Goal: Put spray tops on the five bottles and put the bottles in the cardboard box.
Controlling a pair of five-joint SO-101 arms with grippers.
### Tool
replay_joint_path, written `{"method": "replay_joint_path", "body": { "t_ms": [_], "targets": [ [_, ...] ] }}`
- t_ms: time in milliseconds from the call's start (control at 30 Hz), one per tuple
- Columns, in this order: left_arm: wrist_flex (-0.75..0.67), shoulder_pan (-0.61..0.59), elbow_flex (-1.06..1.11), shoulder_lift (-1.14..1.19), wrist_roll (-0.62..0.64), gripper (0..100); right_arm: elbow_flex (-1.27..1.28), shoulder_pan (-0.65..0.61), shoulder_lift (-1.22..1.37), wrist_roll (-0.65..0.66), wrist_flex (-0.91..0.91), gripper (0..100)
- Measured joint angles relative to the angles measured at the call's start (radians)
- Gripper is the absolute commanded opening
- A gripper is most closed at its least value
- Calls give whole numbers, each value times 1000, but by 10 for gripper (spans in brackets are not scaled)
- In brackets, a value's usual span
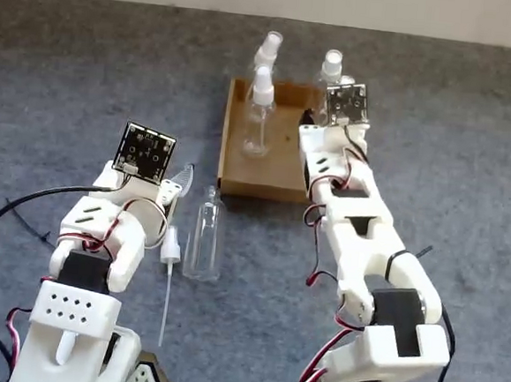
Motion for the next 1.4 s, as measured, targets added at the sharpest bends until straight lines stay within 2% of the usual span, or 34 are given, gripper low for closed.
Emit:
{"method": "replay_joint_path", "body": {
  "t_ms": [133, 767, 1000, 1400],
  "targets": [
    [0, 0, 0, 0, 0, 193, -23, 2, 0, 0, 0, 248],
    [0, 0, 0, 0, 0, 193, -23, 2, 0, 2, 0, 249],
    [0, 0, 0, 0, 0, 193, -23, 2, -2, 87, 0, 249],
    [0, 0, 0, 0, 0, 193, 130, 0, -226, 94, 0, 249]
  ]
}}
